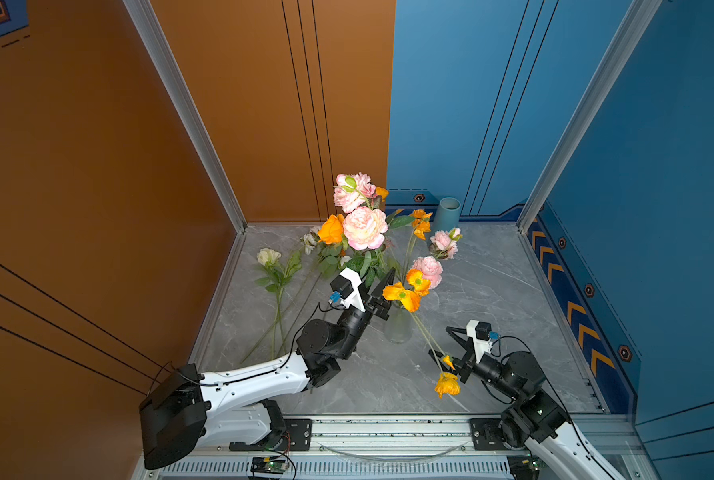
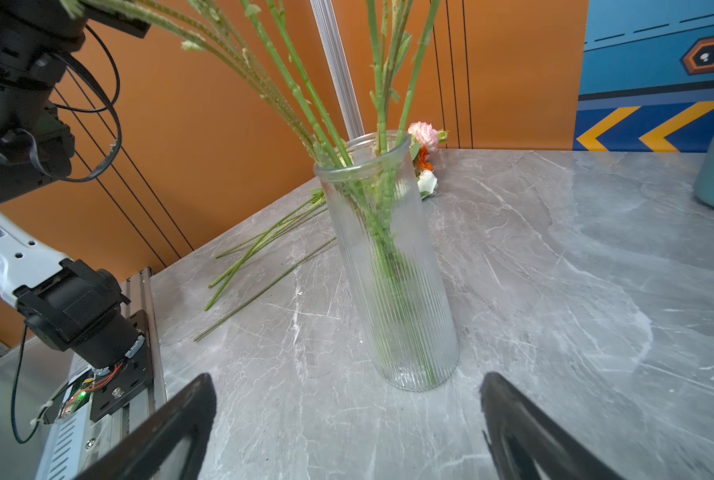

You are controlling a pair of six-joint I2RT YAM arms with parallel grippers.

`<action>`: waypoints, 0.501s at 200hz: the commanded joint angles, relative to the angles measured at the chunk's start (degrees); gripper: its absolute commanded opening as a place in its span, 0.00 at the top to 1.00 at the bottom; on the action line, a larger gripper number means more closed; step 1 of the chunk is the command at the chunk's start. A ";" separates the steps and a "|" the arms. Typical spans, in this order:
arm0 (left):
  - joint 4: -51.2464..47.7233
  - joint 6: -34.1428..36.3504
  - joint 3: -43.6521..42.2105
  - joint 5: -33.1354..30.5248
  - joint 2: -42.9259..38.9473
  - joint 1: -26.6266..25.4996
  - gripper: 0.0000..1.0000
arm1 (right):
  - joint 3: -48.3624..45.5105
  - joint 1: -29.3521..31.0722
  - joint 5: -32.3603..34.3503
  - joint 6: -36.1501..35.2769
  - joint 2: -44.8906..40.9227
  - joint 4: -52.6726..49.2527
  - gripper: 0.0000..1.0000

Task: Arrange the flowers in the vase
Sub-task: 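Push the pink rose stem down into the vase with the left gripper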

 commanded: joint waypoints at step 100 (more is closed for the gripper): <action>-3.30 0.78 -2.80 -1.04 -2.83 -0.25 0.60 | -0.30 -0.20 -0.86 0.29 0.24 1.37 0.00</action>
